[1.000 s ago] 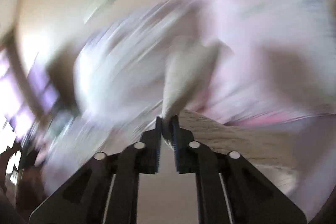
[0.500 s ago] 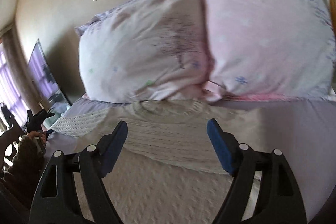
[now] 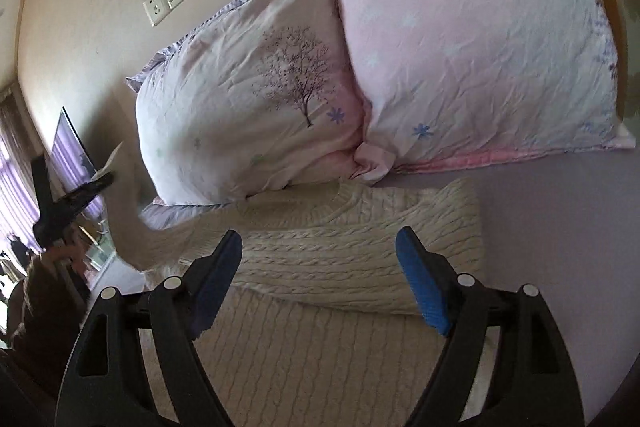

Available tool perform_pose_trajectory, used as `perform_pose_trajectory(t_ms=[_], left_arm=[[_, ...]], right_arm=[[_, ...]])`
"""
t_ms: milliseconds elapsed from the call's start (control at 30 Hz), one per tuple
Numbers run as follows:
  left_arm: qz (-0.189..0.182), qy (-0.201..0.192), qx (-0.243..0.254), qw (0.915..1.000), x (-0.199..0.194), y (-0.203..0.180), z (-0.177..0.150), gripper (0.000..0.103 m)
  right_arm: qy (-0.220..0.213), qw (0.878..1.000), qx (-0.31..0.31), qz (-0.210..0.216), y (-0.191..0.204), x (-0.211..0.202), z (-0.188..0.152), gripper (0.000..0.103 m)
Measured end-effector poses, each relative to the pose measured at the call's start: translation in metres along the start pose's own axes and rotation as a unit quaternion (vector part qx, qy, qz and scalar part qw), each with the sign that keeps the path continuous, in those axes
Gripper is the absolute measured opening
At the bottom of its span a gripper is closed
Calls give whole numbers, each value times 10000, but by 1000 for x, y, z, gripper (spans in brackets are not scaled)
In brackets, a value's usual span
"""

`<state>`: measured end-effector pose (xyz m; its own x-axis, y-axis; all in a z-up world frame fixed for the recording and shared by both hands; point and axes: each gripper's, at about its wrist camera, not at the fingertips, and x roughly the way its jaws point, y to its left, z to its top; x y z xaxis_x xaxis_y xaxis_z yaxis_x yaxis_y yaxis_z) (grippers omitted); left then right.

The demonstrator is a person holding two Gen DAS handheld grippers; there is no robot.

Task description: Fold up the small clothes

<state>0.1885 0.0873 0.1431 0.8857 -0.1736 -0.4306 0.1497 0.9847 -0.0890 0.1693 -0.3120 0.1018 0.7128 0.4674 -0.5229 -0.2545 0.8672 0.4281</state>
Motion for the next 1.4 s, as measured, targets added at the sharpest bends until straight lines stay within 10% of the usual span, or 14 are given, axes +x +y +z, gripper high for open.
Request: perform_pose_trajectory(t_ms=[133, 200, 433, 667, 733, 833, 1033, 1200, 1400], left_arm=[[-1156, 1028, 1781, 9718, 31, -143, -63, 13], [-1233, 1114, 1942, 9668, 25, -153, -80, 13], [-680, 1206, 687, 9880, -23, -50, -89, 35], [-574, 1721, -502, 9821, -61, 33, -126, 63], [-623, 1729, -740, 9802, -66, 43, -137, 64], [-736, 1763, -988, 9766, -75, 47, -149, 64], [-1106, 1990, -1161, 9668, -91, 46, -170, 65], [-1193, 2222, -1133, 9610, -108, 39, -189, 65], [-1284, 2315, -1059, 9585, -127, 28, -208, 65]], right_arm=[[218, 9997, 137, 9, -5, 10, -4, 81], [386, 9985, 387, 40, -18, 12, -5, 81], [954, 9881, 1165, -306, -61, 43, -6, 48], [1293, 9824, 1276, -446, -69, 68, -22, 48], [1547, 9808, 1090, -470, -65, 82, -27, 13], [1229, 9851, 848, -852, -63, 80, -25, 10], [1051, 9808, 969, -1326, -74, 54, -21, 12], [910, 9880, 719, -1023, -55, -11, -43, 67], [1225, 9838, 889, -956, -65, -81, -100, 65]])
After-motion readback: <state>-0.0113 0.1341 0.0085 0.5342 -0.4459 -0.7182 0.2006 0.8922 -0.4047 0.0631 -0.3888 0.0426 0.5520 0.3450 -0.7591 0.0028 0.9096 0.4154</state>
